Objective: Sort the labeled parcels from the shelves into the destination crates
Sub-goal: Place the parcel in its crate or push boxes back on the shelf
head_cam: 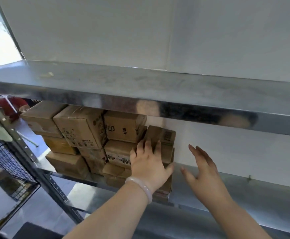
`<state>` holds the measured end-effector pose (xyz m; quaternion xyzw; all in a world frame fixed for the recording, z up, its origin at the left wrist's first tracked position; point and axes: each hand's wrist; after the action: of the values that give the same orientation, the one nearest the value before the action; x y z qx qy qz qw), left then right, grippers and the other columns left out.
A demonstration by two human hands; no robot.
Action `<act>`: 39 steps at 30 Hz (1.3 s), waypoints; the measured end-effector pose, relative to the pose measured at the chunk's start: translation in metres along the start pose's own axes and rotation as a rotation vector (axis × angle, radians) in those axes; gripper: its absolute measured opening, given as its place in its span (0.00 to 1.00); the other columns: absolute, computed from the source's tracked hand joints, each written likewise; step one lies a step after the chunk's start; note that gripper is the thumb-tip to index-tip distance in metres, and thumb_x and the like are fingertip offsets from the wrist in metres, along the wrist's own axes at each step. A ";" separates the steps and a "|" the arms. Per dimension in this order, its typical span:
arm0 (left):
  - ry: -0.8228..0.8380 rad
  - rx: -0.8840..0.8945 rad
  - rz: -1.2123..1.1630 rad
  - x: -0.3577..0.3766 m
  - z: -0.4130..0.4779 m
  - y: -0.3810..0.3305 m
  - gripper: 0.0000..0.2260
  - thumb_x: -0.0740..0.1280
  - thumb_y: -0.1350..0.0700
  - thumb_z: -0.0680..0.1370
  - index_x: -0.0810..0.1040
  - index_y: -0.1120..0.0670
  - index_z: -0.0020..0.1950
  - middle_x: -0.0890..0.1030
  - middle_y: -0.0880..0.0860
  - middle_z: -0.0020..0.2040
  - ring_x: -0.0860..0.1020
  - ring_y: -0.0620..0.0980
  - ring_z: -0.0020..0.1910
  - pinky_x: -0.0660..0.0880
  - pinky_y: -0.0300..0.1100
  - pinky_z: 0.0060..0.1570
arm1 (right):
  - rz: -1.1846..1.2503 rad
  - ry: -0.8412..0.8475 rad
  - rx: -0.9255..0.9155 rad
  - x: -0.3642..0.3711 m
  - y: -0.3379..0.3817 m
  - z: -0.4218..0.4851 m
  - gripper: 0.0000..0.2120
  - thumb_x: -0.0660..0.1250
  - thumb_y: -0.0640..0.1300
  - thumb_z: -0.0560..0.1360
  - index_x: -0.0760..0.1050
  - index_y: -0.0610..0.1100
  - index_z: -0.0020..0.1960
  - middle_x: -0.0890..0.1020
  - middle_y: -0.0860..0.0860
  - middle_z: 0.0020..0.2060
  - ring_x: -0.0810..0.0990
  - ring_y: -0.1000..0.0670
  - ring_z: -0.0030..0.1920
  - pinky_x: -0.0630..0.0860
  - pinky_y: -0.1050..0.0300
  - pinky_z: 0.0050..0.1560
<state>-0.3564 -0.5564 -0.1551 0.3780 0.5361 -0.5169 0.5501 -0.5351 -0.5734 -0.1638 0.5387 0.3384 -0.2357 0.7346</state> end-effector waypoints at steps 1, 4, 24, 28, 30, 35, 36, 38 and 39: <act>0.005 -0.010 0.010 0.001 0.000 -0.001 0.40 0.52 0.26 0.72 0.57 0.46 0.79 0.57 0.57 0.78 0.53 0.62 0.77 0.53 0.61 0.72 | 0.003 0.000 0.007 -0.001 -0.003 0.001 0.33 0.64 0.58 0.76 0.53 0.63 0.76 0.57 0.55 0.77 0.56 0.52 0.75 0.63 0.52 0.69; -0.006 -0.039 0.017 0.002 0.000 -0.004 0.39 0.56 0.26 0.70 0.60 0.44 0.77 0.59 0.56 0.77 0.56 0.65 0.75 0.55 0.62 0.72 | 0.008 0.012 0.004 -0.002 -0.007 0.002 0.33 0.63 0.58 0.76 0.52 0.63 0.76 0.57 0.55 0.77 0.56 0.52 0.75 0.66 0.55 0.67; -0.363 -0.223 -1.409 -0.046 -0.108 0.064 0.22 0.66 0.39 0.69 0.78 0.36 0.63 0.78 0.46 0.65 0.76 0.41 0.64 0.75 0.34 0.56 | 0.382 -0.058 -0.274 -0.008 0.076 -0.009 0.25 0.59 0.63 0.75 0.62 0.65 0.71 0.66 0.65 0.66 0.62 0.67 0.67 0.64 0.55 0.68; -0.400 -0.450 -1.984 -0.048 -0.128 0.077 0.21 0.57 0.42 0.80 0.76 0.48 0.69 0.82 0.56 0.62 0.80 0.54 0.61 0.76 0.57 0.59 | 0.565 0.066 -0.274 0.014 0.106 -0.022 0.26 0.65 0.57 0.75 0.62 0.64 0.71 0.67 0.64 0.67 0.65 0.63 0.69 0.64 0.53 0.71; -0.373 -0.537 -2.171 -0.050 -0.134 0.085 0.22 0.54 0.42 0.81 0.75 0.50 0.69 0.81 0.59 0.63 0.80 0.59 0.62 0.73 0.63 0.64 | 0.590 0.200 -0.276 0.026 0.122 -0.028 0.29 0.65 0.60 0.73 0.62 0.63 0.72 0.65 0.59 0.71 0.63 0.66 0.69 0.62 0.59 0.70; -0.377 -0.623 -2.194 -0.054 -0.156 0.105 0.24 0.52 0.42 0.82 0.75 0.53 0.70 0.80 0.63 0.63 0.77 0.62 0.65 0.70 0.62 0.68 | 0.645 0.447 -0.348 0.053 0.154 -0.044 0.34 0.67 0.69 0.66 0.60 0.67 0.68 0.62 0.69 0.68 0.60 0.68 0.69 0.60 0.70 0.67; -0.403 -0.643 -2.119 -0.055 -0.161 0.110 0.23 0.52 0.44 0.82 0.75 0.53 0.69 0.81 0.62 0.62 0.77 0.62 0.64 0.71 0.61 0.67 | 0.642 0.449 -0.374 0.058 0.158 -0.045 0.33 0.69 0.67 0.65 0.60 0.69 0.67 0.62 0.72 0.66 0.59 0.71 0.68 0.58 0.76 0.63; -0.462 -0.731 -1.898 -0.055 -0.168 0.121 0.17 0.55 0.50 0.84 0.78 0.50 0.67 0.82 0.58 0.60 0.79 0.58 0.62 0.75 0.57 0.63 | 0.615 0.441 -0.406 0.066 0.162 -0.045 0.34 0.74 0.61 0.67 0.60 0.69 0.67 0.61 0.69 0.68 0.58 0.70 0.69 0.59 0.74 0.65; -0.492 -0.793 -1.775 -0.056 -0.172 0.128 0.14 0.58 0.52 0.84 0.79 0.48 0.64 0.83 0.56 0.59 0.80 0.55 0.60 0.77 0.56 0.60 | 0.584 0.444 -0.421 0.070 0.164 -0.044 0.35 0.76 0.58 0.68 0.61 0.68 0.69 0.61 0.66 0.71 0.58 0.67 0.71 0.59 0.67 0.70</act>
<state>-0.2598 -0.3578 -0.1422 -0.4871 0.6288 -0.5879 0.1471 -0.3827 -0.4799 -0.1209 0.4880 0.3624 0.1783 0.7738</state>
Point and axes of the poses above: each hand's wrist, its own z-axis towards the middle knuckle, its own x-axis out of the palm, y = z × x
